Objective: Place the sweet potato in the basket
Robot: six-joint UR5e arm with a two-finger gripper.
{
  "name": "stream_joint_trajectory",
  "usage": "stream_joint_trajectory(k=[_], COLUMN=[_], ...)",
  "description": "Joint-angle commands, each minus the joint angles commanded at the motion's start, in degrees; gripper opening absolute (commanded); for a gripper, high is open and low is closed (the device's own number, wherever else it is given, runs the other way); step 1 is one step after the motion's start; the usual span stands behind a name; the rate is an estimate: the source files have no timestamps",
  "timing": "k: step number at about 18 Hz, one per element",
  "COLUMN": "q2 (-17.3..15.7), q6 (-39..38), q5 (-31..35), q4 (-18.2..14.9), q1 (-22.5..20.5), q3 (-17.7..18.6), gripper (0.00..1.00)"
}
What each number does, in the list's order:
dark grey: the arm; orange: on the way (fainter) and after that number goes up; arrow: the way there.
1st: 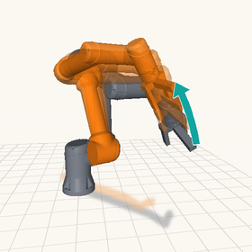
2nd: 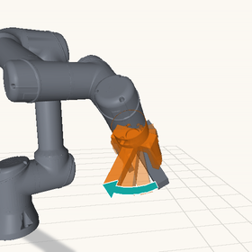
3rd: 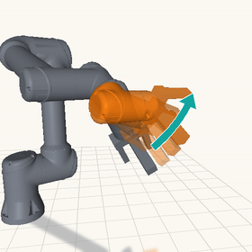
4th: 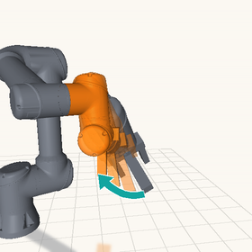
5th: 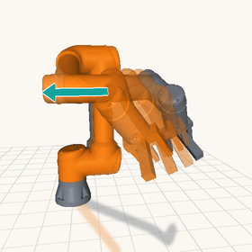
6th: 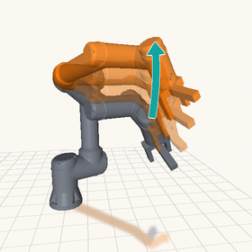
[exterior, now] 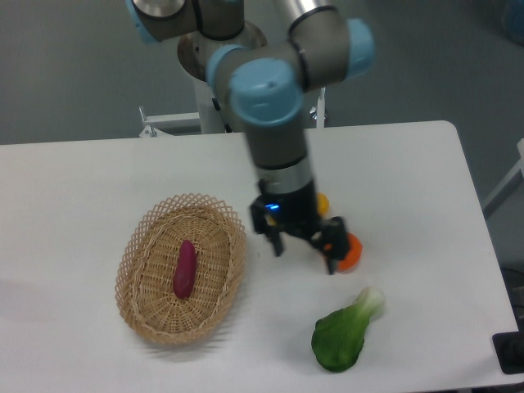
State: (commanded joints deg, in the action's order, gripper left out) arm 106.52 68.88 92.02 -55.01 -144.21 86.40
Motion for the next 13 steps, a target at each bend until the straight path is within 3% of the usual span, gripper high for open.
stream_joint_trajectory(k=[5, 10, 13], q2=[-0.61, -0.79, -0.79], q6=[14.24, 24.44, 25.16], q5=[-1.66, -3.34, -3.87], q4=[-4.76, -5.11, -5.11], q1=[-5.72, -10.03, -10.12], q3=[-1.06, -0.36, -0.44], gripper=[1.00, 1.00, 1.00])
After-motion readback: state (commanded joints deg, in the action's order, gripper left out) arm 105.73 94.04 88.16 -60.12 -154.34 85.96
